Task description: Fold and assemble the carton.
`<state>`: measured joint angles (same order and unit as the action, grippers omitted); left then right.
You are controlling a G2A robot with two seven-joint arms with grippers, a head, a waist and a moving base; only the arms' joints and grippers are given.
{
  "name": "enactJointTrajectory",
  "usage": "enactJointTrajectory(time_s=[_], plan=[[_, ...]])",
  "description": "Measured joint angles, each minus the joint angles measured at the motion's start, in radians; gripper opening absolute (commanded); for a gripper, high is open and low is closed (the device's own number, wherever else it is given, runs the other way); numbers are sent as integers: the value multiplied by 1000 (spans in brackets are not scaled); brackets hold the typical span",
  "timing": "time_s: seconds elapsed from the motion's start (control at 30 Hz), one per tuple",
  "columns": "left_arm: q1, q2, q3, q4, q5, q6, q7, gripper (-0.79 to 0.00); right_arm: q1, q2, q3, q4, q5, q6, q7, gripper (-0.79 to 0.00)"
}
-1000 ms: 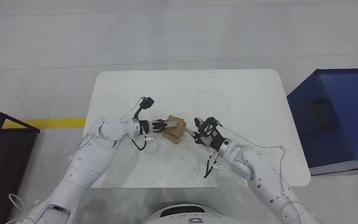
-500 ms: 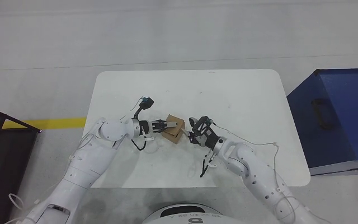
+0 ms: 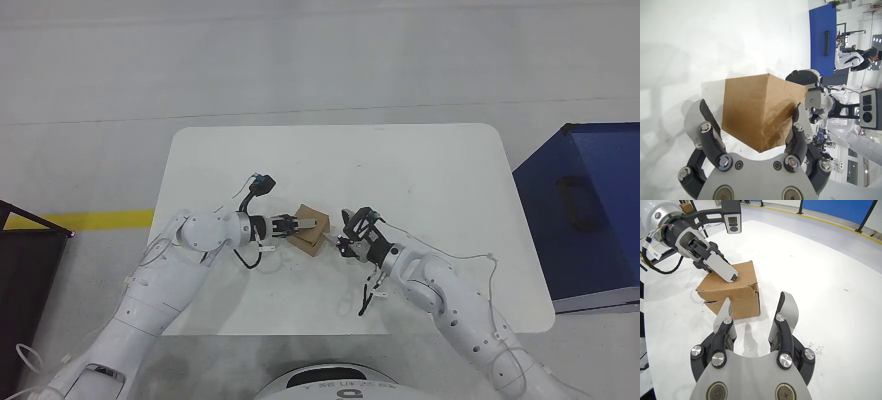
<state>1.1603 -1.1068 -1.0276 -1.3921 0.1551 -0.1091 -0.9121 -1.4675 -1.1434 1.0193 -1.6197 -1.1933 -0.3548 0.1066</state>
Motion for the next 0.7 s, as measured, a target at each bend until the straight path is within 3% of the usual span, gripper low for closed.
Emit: enactJointTrajectory(time_s=[0.3,0.7], plan=[[-10,0,4,9,1,5,-5,-151,-4,2,14,-9,-3,-9,11,-191],[-19,-1,8,20,0,-1,-6,-157,5,-3,-2,-31,-18,-12,32,-194]])
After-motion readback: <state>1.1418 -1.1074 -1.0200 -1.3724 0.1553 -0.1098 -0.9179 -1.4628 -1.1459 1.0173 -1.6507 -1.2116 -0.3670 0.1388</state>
